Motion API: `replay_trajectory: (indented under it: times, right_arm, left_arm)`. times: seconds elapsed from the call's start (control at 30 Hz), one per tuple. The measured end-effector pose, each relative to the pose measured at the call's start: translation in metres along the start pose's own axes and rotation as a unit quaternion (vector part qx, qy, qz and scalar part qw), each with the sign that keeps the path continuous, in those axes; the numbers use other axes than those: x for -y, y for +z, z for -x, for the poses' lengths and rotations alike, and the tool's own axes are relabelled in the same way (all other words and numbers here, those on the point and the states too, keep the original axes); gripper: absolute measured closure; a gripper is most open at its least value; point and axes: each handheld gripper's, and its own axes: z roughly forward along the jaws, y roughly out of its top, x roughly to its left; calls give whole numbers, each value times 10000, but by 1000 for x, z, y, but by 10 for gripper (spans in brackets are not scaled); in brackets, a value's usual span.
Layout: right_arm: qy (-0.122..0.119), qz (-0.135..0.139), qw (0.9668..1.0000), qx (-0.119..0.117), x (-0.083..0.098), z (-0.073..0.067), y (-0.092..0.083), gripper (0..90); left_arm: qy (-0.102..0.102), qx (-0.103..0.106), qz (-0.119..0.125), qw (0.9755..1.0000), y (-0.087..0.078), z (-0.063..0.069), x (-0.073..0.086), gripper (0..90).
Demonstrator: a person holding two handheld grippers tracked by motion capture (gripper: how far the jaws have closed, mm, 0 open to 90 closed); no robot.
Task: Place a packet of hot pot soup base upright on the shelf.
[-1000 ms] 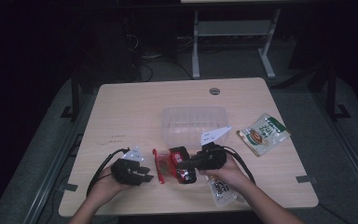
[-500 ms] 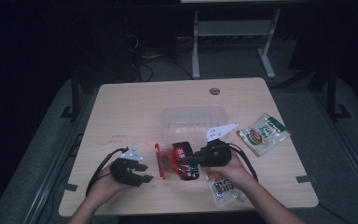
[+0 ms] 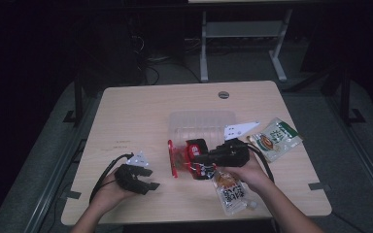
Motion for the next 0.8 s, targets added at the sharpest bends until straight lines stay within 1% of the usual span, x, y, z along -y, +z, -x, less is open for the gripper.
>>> replay_trajectory:
  times: [0.1,0.23,0.33,0.37,0.43,0.5,0.6,0.67,0.73,0.77,0.8]
  right_arm:
    - [-32,7,10000,54,-4,1,-2,900]
    - [-62,-17,9999,136,-8,4,-3,900]
    - [-77,-13,9997,227,-14,8,-5,900]
    - [-68,2,9997,246,-16,10,-6,900]
    - [-78,13,9996,257,-17,11,-6,900]
    - [-75,47,9995,315,-20,14,-8,900]
    - [-56,75,9991,413,-26,20,-12,900]
    - [-61,77,9990,442,-28,21,-13,900]
    - [-59,176,9986,498,-33,26,-16,900]
    - [-59,176,9986,498,-33,26,-16,900]
    - [-68,237,9980,574,-37,29,-17,900]
  left_arm:
    - [37,-20,16,10000,0,0,0,359]
    - [47,-25,36,10000,0,0,0,354]
    - [31,-14,47,10000,1,0,0,352]
    - [83,-23,-3,10000,1,-1,0,352]
    - [88,-13,4,10000,1,0,0,349]
    - [95,-8,-6,10000,1,-1,0,349]
    - [84,-7,26,10000,1,0,1,349]
    - [60,-15,25,10000,1,0,1,349]
    - [75,-29,25,10000,1,0,1,349]
    - [34,-14,25,10000,1,0,1,349]
    - [35,-9,24,10000,1,0,1,348]
